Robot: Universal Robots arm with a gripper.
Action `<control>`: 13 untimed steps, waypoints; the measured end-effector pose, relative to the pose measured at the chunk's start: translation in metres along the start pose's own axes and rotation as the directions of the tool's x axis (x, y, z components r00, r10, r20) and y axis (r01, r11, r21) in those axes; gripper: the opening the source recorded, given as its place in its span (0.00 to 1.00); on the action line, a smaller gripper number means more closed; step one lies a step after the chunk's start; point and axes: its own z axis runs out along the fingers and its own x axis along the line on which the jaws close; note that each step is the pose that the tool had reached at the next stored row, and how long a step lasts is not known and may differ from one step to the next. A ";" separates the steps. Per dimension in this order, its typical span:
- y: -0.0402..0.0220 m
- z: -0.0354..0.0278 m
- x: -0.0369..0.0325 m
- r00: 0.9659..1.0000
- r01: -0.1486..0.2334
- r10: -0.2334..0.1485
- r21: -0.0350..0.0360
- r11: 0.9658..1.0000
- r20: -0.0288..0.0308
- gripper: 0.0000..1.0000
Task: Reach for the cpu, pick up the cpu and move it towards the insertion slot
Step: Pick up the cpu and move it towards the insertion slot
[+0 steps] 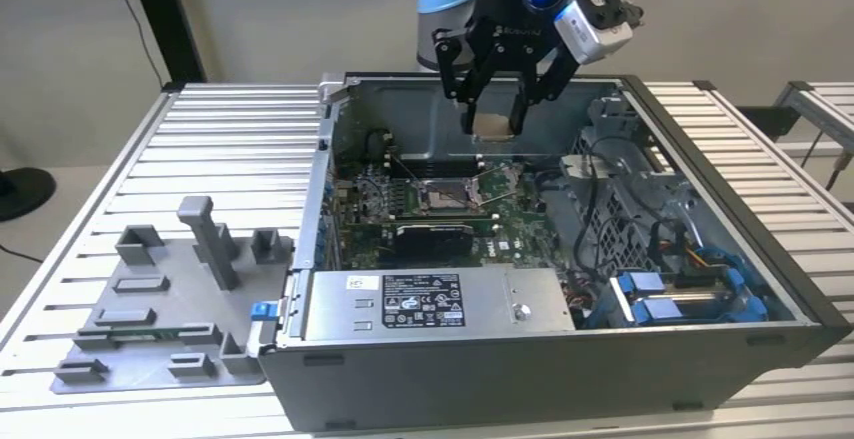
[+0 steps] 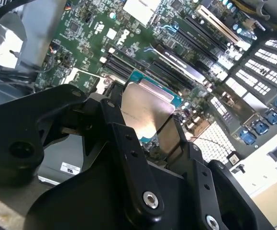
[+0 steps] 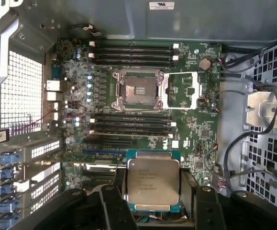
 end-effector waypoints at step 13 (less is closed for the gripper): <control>0.0147 0.0015 -0.0041 1.000 0.000 0.000 0.000 1.000 0.000 0.00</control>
